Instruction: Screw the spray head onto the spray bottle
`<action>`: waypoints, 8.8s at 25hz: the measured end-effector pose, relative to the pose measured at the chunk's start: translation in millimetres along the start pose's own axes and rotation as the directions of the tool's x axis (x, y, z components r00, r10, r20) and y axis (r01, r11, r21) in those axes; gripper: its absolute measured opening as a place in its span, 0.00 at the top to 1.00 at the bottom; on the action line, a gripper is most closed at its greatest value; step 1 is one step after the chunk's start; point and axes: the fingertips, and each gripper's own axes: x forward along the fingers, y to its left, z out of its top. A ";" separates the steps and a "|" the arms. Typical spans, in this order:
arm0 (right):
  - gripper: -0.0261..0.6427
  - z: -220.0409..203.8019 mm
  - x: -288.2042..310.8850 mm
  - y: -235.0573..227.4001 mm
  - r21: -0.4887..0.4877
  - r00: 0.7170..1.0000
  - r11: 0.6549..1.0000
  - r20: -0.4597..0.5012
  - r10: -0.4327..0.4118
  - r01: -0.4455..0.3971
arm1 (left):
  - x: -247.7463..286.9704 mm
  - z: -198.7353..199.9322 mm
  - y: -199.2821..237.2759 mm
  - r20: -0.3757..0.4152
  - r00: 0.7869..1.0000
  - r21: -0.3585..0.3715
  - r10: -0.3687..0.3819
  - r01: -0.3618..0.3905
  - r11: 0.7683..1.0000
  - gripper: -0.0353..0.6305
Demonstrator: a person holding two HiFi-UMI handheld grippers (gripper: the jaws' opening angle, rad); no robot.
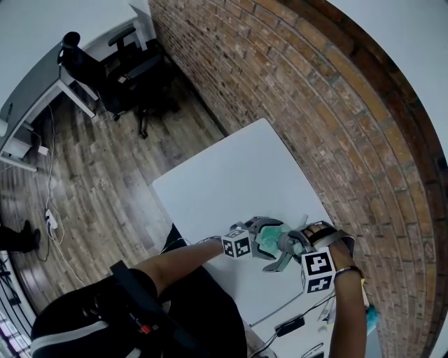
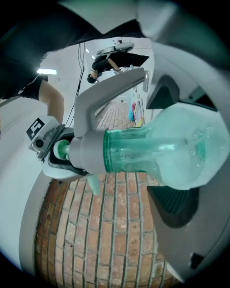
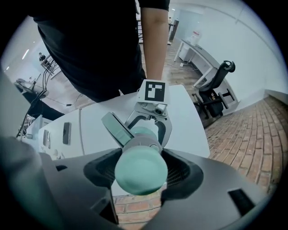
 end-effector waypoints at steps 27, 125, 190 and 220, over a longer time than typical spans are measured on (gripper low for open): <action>0.54 -0.2 -3.3 -7.2 0.542 0.985 0.840 0.150 -0.086 -0.009 | 3.4 -31.7 -1.4 0.050 0.999 -0.052 0.011 -0.008 0.999 0.09; 0.54 -9.5 6.9 -9.3 0.965 0.995 0.262 0.010 -0.100 0.017 | 14.1 -59.0 -9.5 -0.081 0.995 -0.094 -0.058 0.051 0.994 0.09; 0.55 -2.4 2.1 -8.2 0.774 0.995 0.633 0.040 -0.086 0.024 | 10.4 5.0 -2.0 -0.071 0.996 -0.043 0.058 -0.061 0.997 0.22; 0.54 1.1 -44.8 -10.2 0.871 0.970 0.492 0.108 -0.219 0.014 | 13.4 8.5 -4.0 -0.054 0.997 -0.049 0.056 -0.058 0.997 0.22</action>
